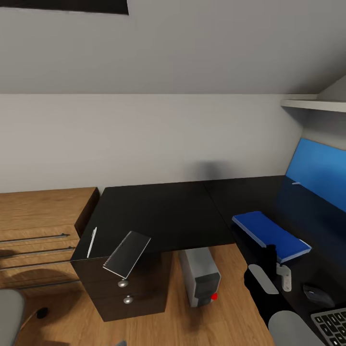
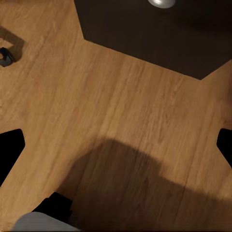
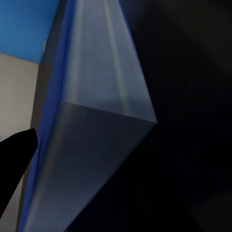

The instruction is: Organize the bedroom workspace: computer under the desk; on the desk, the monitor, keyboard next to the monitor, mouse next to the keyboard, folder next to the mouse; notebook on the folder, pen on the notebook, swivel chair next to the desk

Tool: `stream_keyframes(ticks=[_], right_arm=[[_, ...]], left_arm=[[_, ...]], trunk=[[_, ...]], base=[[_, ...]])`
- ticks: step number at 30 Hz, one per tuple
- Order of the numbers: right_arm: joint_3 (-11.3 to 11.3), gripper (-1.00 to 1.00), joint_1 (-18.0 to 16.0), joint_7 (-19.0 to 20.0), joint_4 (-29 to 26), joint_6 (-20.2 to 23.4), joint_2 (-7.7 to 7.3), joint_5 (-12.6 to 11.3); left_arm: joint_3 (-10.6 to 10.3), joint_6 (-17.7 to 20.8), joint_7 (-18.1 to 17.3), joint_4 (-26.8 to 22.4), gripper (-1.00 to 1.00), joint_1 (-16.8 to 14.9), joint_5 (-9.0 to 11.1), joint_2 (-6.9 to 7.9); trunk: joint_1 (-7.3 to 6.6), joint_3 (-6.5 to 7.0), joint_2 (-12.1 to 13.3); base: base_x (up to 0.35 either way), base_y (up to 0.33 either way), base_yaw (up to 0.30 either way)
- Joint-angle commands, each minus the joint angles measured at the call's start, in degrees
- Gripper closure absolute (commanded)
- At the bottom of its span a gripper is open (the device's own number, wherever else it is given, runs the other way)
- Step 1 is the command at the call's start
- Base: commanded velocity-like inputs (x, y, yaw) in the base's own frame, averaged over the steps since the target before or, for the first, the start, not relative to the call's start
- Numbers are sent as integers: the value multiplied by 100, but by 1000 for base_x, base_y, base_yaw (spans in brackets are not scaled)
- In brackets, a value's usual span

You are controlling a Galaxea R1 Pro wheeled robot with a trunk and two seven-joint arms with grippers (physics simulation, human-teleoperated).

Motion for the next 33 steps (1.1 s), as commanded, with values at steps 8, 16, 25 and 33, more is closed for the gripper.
stream_keyframes(ticks=[8,16,25,33], right_arm=[[-2,100,-2,-65,7,-36,-2,209],[-2,100,30,-21,-32,-45,8,484],[0,100,159,142,-83,-46,40,858],[-2,100,174,153,-89,-43,35,865]], left_arm=[[-40,-41,35,92,-100,-5,48,49],[-40,-41,36,95,-100,-5,47,46],[-48,-41,36,103,-100,-5,47,38],[-49,-41,36,104,-100,-5,47,37]], trunk=[[0,-6,-3],[0,-6,-3],[0,-6,-3],[0,-27,-3]], base=[[0,0,0],[0,0,0],[0,0,0],[0,0,-63]])
